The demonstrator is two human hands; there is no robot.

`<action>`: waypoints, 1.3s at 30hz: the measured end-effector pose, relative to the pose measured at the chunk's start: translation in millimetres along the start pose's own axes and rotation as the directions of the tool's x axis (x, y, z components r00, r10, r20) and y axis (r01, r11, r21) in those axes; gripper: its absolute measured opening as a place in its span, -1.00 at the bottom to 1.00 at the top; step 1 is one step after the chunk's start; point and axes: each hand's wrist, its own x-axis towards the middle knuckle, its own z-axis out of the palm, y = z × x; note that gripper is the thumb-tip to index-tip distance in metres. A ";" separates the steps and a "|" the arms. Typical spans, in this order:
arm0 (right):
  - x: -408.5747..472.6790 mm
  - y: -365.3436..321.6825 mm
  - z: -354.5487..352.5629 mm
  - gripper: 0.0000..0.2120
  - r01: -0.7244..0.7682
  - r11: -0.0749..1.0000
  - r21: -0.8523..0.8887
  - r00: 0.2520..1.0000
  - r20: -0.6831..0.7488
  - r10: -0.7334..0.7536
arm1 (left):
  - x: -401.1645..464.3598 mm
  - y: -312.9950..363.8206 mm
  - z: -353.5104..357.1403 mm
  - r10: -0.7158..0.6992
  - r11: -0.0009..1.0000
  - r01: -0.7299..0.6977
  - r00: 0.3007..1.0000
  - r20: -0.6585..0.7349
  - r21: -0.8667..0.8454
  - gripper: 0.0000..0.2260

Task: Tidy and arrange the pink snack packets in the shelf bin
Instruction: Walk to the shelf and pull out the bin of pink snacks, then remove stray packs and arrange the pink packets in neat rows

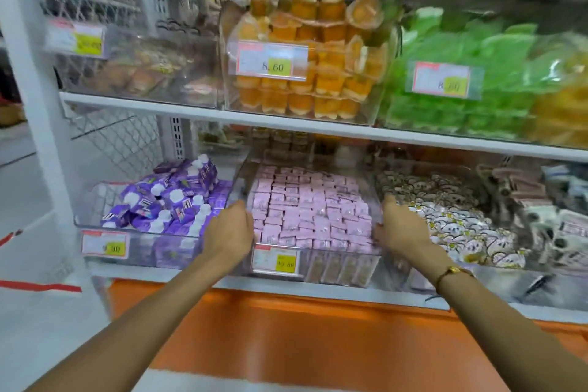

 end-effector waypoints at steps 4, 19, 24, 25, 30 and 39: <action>1.6 2.7 6.6 -0.73 0.020 0.999 0.027 0.999 0.038 -0.021 | -1.8 -3.3 4.9 0.003 1.000 -0.003 1.000 -0.021 -0.011 -0.82; -6.2 19.3 -39.8 -0.89 0.098 0.991 0.091 0.993 -0.082 -0.091 | 6.2 13.3 -43.7 0.172 0.983 -0.177 0.982 -0.080 -0.055 -0.75; -45.3 22.2 -33.3 -0.80 0.090 0.991 0.098 0.996 0.017 -0.092 | -31.0 -9.9 -30.4 0.145 0.977 -0.144 0.989 -0.005 -0.158 -0.81; -51.3 20.5 -31.6 -0.76 0.081 0.990 0.113 0.996 0.020 -0.084 | -35.7 -14.6 -26.9 0.124 0.965 -0.117 0.992 0.014 -0.236 -0.87; -81.1 -0.8 -26.3 -0.53 0.331 0.939 -0.090 0.893 -0.291 -0.343 | -46.3 -31.6 -22.9 0.137 0.874 -0.038 0.976 0.170 -0.484 -0.53; -75.0 -2.9 3.2 -0.33 0.504 0.836 -0.218 0.858 0.020 -0.513 | -54.3 -21.4 -14.6 0.191 0.803 -0.086 0.975 0.117 -0.590 -0.62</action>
